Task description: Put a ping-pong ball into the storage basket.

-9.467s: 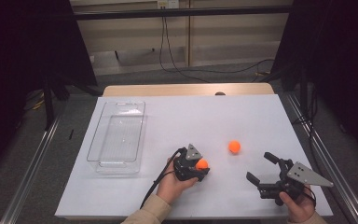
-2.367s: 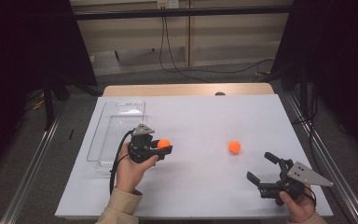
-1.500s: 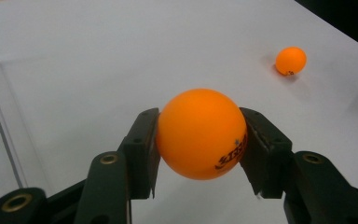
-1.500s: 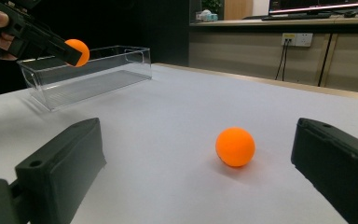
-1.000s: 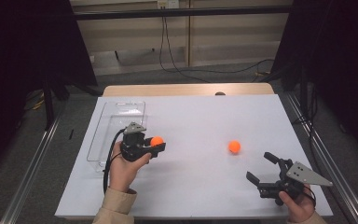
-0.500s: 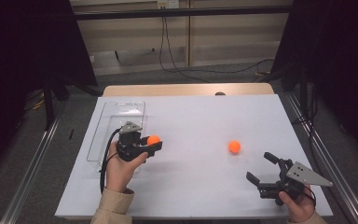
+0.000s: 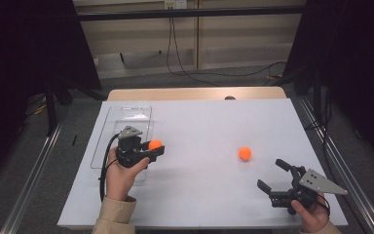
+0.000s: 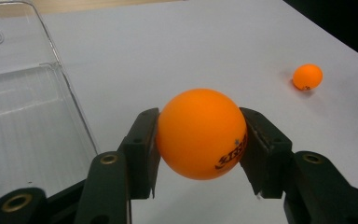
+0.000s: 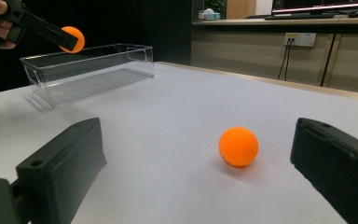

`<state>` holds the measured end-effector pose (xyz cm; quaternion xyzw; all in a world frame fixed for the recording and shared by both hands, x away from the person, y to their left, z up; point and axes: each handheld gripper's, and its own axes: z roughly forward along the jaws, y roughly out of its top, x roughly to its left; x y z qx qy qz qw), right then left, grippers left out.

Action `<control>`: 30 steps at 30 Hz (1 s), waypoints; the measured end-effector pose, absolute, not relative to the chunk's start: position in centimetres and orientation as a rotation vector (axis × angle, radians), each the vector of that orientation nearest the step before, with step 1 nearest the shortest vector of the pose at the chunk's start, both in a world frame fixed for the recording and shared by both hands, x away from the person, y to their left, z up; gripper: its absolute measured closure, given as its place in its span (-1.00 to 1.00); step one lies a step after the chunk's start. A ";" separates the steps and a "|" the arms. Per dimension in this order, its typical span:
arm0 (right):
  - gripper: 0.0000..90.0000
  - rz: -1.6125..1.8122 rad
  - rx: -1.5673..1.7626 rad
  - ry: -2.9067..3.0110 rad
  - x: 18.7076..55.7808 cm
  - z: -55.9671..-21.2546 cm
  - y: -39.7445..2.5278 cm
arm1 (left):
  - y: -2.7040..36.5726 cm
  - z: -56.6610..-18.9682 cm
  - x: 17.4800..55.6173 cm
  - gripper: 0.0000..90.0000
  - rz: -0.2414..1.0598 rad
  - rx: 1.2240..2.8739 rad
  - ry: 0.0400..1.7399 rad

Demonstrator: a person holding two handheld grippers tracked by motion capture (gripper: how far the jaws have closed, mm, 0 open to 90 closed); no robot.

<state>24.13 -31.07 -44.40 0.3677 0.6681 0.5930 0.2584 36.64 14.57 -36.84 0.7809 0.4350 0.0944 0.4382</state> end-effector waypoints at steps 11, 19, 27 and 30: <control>-0.95 1.605 0.997 1.810 24.1 -44.4 -31.1 | 15.2 -36.7 36.7 0.13 0.251 1.928 1.096; -0.95 1.604 0.996 1.810 24.1 -44.4 -31.1 | 15.8 -36.6 36.7 0.13 0.259 1.915 1.109; -0.95 1.601 0.995 1.810 24.1 -44.4 -31.1 | 16.3 -36.6 36.7 0.13 0.263 1.911 1.117; -0.95 1.602 0.996 1.811 24.1 -44.4 -31.1 | 16.4 -36.6 36.7 0.13 0.266 1.906 1.123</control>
